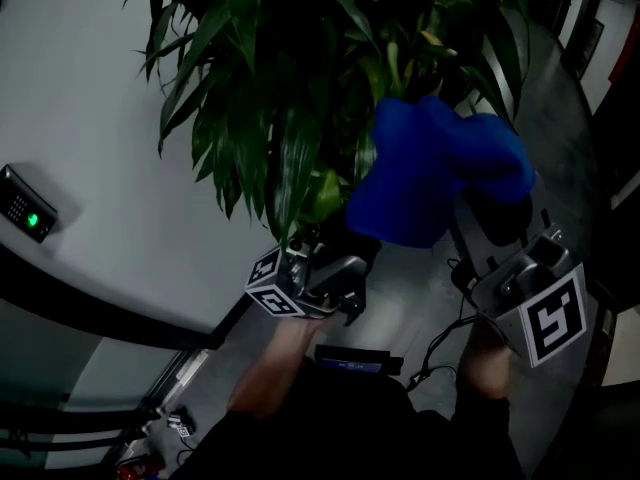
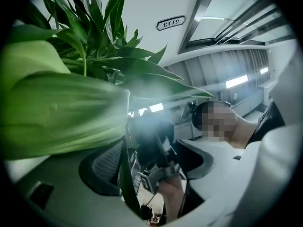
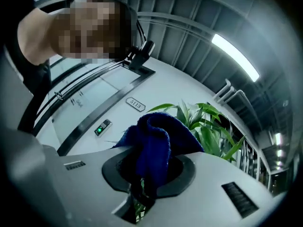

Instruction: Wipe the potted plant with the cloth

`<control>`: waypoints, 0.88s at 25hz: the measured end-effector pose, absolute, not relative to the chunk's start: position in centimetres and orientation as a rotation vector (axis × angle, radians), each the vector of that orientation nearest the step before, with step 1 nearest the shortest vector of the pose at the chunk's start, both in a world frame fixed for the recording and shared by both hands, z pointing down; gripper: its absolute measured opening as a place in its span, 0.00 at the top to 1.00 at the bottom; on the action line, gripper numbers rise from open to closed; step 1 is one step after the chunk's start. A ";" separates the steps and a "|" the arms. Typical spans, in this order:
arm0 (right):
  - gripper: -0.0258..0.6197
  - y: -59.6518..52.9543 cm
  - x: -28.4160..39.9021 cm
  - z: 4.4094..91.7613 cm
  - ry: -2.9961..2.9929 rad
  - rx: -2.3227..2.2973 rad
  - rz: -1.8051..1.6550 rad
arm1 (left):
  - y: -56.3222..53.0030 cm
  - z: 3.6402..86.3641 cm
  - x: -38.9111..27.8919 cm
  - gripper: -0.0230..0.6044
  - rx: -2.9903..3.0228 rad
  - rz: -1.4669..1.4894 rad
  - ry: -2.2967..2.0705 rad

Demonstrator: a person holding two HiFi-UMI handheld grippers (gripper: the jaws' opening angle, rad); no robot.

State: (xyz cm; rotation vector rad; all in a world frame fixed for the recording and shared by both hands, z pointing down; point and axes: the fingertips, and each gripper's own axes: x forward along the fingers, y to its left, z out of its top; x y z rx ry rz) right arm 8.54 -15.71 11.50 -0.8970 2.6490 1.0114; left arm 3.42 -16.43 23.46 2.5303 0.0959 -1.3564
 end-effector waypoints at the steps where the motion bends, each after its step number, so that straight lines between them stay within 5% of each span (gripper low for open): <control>1: 0.84 -16.8 7.8 11.3 2.658 -0.904 1.046 | -16.4 23.4 3.4 0.41 2.530 -1.358 0.099; 11: 0.84 -21.6 5.0 20.8 2.924 -0.892 0.750 | -16.2 23.0 2.8 0.38 2.483 -1.397 0.099; 22: 0.84 -16.5 4.5 26.6 3.093 -0.769 0.914 | -16.3 23.0 2.7 0.30 2.424 -1.446 0.115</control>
